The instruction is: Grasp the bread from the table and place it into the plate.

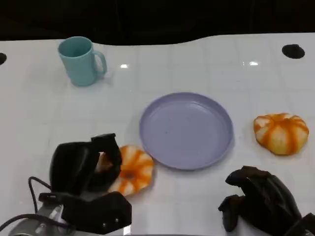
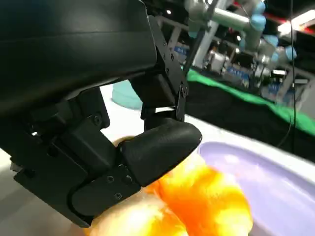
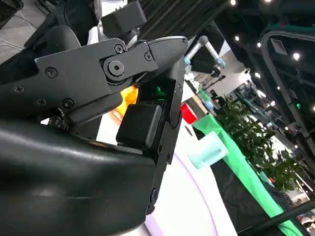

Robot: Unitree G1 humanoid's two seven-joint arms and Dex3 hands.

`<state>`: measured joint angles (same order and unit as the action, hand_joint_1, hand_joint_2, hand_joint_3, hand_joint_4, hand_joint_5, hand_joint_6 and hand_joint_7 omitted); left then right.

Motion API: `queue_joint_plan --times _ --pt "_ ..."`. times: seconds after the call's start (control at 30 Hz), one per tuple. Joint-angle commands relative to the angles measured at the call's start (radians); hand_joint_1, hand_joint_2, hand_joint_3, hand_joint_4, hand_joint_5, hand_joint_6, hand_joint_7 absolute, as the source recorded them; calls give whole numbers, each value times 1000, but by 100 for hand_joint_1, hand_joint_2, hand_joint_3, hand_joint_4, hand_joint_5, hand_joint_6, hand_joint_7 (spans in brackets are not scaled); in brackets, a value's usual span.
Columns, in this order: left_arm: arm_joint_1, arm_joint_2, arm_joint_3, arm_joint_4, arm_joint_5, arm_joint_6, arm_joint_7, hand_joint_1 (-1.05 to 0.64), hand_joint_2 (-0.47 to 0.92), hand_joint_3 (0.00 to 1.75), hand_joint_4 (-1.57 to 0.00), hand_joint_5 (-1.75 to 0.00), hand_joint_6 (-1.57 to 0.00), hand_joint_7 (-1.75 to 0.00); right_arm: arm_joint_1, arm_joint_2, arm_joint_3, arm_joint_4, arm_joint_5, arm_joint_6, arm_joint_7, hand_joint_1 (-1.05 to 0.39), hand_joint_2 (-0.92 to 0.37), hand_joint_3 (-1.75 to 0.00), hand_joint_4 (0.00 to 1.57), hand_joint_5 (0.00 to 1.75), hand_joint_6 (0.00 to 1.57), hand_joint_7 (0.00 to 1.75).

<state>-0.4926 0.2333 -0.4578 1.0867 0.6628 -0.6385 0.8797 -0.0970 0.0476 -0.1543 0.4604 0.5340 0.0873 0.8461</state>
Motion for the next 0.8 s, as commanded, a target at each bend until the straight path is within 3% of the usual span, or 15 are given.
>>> queue_joint_plan --times 0.03,0.8 --pt "33 27 36 -52 -21 -35 -7 -105 92 145 -157 -175 -157 -175 2 -7 -6 3 2 -10 4 -73 -92 -2 152 78 157 34" --pt "23 45 166 -252 -43 -29 -68 -105 92 149 -157 -175 -157 -175 -7 -7 -10 19 3 -12 9 -73 -91 -2 152 79 157 33"
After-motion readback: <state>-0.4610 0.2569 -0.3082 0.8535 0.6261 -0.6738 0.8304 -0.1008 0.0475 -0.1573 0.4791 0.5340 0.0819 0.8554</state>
